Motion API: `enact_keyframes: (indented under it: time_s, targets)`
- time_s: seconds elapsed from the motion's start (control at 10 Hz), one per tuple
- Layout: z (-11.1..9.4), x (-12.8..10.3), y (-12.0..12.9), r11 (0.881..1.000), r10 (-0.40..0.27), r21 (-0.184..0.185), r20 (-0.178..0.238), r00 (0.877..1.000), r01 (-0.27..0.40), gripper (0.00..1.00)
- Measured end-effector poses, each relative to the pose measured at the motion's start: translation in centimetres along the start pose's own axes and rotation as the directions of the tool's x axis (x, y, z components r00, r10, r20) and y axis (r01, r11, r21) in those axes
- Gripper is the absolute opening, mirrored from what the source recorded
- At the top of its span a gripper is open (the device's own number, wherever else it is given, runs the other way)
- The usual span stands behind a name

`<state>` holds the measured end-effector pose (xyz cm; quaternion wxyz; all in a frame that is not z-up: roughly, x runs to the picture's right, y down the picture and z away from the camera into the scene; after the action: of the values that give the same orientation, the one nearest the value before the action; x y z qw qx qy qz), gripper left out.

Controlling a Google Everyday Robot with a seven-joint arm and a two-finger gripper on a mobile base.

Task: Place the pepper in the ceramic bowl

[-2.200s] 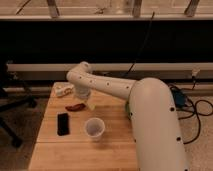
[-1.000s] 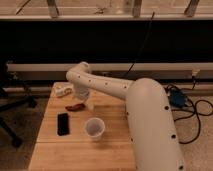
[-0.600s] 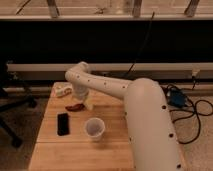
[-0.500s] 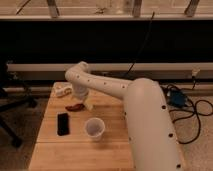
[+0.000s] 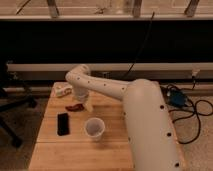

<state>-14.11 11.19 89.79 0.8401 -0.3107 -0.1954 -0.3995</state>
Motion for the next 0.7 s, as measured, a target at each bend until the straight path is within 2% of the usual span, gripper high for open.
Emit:
enact_keyframes:
  time_s: [0.5, 0.7]
  targets:
    - [1.0, -0.6, -1.3, 1.000, 0.013, 0.004, 0.020, 1.000, -0.013, 0.78]
    - [1.5, -0.8, -1.7, 1.000, 0.016, 0.002, 0.027, 1.000, -0.016, 0.61]
